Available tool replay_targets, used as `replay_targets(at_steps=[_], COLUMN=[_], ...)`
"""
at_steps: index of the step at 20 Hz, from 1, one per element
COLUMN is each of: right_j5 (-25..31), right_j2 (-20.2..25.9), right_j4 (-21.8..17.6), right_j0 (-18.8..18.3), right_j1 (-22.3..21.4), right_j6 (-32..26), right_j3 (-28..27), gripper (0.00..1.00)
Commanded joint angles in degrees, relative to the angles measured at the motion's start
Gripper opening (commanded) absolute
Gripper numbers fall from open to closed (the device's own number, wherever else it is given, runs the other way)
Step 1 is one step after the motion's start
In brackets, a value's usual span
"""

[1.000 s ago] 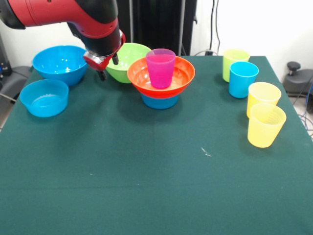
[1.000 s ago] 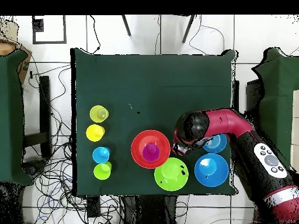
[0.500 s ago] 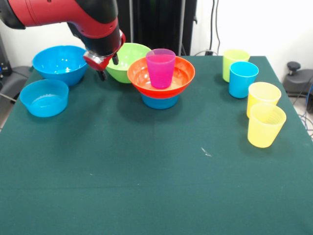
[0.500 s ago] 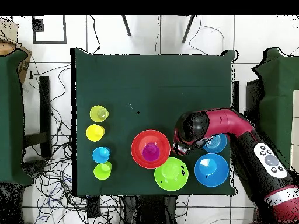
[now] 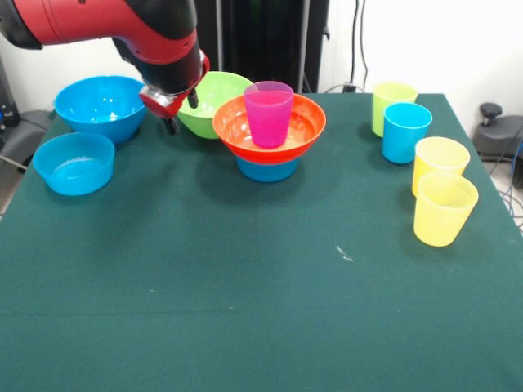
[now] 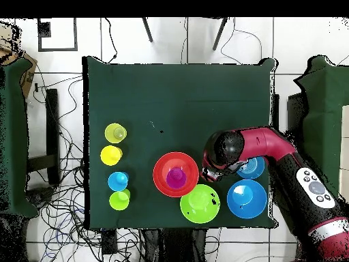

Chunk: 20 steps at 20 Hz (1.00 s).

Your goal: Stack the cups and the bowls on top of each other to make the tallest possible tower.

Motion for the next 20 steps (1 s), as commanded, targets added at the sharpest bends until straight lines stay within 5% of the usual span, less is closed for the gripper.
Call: replay_targets(at_steps=[1, 20], right_j5=[0.6, 3.8], right_j2=[-3.9, -2.5], right_j4=[-5.9, -3.7], right_j0=[-0.1, 0.1], right_j1=[3.5, 2.2], right_j6=[-13.3, -13.8], right_j3=[-3.1, -3.1], gripper=[1.00, 1.00])
